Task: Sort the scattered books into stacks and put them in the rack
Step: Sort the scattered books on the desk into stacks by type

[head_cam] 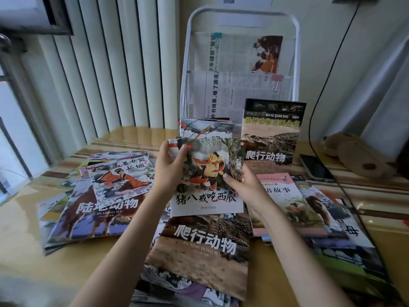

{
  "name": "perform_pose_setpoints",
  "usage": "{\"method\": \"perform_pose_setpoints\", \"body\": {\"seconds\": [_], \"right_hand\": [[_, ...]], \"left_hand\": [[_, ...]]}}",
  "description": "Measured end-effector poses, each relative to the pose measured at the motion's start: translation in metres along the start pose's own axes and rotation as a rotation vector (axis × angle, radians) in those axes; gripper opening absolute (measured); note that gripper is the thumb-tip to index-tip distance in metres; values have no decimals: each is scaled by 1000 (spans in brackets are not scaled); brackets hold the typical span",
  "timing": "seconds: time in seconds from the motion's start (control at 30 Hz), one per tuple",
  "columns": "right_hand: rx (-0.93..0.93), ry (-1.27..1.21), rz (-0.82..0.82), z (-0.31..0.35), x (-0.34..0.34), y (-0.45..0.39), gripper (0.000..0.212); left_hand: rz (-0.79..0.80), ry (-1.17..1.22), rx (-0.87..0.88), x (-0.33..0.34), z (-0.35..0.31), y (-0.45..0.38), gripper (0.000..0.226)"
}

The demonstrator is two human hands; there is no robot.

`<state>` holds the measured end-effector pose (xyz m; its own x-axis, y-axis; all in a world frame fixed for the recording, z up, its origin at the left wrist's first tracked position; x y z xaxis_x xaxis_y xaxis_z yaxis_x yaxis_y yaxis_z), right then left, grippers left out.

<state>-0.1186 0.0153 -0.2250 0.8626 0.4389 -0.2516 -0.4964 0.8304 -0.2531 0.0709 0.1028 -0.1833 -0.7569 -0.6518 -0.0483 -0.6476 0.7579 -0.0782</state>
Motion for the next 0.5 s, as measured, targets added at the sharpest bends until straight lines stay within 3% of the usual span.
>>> {"method": "perform_pose_setpoints", "body": {"seconds": [0.13, 0.2, 0.27, 0.33, 0.37, 0.5], "right_hand": [[-25, -99, -87, -9, 6, -10, 42], [10, -71, -41, -9, 21, -20, 39], [31, -18, 11, -4, 43, -32, 40], [38, 16, 33, 2, 69, -45, 48], [33, 38, 30, 6, 82, -51, 51], [24, 170, 49, 12, 128, -68, 51]], "left_hand": [[-40, -158, 14, -27, 12, -7, 46], [-236, -594, -39, -65, 30, -20, 59], [-389, -946, -268, -108, 58, -25, 73], [-430, -1026, -431, -134, 76, -17, 84], [-432, -1039, -431, -138, 77, -14, 85], [-472, -883, -192, -149, 58, -19, 46]]}}
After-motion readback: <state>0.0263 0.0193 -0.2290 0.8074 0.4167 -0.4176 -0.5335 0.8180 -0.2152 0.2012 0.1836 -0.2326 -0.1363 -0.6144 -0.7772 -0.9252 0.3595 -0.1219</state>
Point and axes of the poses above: each hand's wrist, its own y-axis away from the middle knuckle, its own x-axis out of the palm, z = x × y, the point moved 10 cm from there along -y, towards the middle knuckle, and after that the axes turned 11 degrees about -x, right-handed, at the moved point
